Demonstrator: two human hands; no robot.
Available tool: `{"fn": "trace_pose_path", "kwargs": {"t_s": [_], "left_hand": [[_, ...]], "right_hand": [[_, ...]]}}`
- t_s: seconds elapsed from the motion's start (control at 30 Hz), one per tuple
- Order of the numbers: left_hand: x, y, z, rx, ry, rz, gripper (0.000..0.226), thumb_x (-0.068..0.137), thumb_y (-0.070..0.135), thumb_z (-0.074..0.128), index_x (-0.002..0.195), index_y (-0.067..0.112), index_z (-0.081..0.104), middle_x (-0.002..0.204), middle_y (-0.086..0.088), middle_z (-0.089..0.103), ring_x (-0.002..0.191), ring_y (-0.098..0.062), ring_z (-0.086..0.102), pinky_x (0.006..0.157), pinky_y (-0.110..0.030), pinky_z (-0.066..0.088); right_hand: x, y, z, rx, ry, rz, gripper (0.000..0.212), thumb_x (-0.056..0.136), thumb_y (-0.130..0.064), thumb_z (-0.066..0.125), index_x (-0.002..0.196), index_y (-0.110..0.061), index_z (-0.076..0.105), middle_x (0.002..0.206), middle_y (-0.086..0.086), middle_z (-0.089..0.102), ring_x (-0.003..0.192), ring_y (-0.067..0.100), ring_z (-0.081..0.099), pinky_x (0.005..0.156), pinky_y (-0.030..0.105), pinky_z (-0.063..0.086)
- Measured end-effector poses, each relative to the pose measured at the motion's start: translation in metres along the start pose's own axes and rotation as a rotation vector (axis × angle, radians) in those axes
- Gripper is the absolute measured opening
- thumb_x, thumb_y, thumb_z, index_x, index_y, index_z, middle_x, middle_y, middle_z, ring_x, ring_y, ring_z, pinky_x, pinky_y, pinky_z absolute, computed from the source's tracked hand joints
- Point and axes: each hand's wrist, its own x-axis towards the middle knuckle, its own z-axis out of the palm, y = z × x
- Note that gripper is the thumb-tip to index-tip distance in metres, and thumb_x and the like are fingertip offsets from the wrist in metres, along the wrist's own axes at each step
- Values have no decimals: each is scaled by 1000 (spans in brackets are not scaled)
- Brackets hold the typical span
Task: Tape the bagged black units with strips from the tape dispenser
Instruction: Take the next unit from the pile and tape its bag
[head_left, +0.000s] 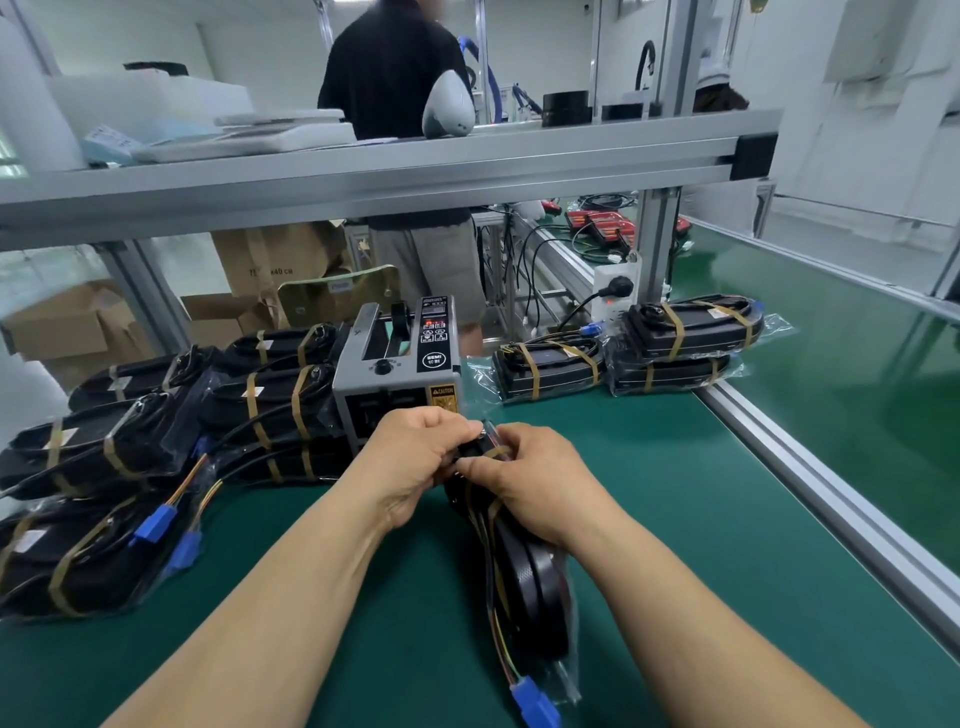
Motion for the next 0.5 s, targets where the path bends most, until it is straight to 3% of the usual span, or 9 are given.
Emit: {"fn": "trace_pose_path", "kwargs": {"t_s": [0.17, 0.33, 0.5], "left_hand": [[0, -3, 1, 8, 29, 41, 17, 86, 9, 70, 71, 11, 62, 48, 6, 52, 44, -5, 44, 46, -17, 41], [0, -9, 2, 129, 100, 184, 20, 84, 9, 72, 66, 12, 64, 58, 1, 60, 53, -9, 51, 53, -20, 44], [0, -16, 5, 206, 182, 266, 13, 82, 11, 73, 74, 14, 63, 62, 3, 55, 54, -6, 47, 49, -13, 39]], "right_hand": [[-1, -1, 0, 12, 1, 2, 28, 84, -40, 74, 99, -16, 68, 88, -1, 69, 84, 20, 63, 76, 33, 49], [-1, -1, 0, 11, 1, 1, 27, 84, -40, 73, 95, -16, 67, 77, -6, 62, 75, 17, 57, 68, 31, 44], [-1, -1, 0, -5, -4, 0, 24, 84, -36, 71, 99, -18, 68, 90, 1, 71, 90, 23, 65, 82, 39, 52]]}}
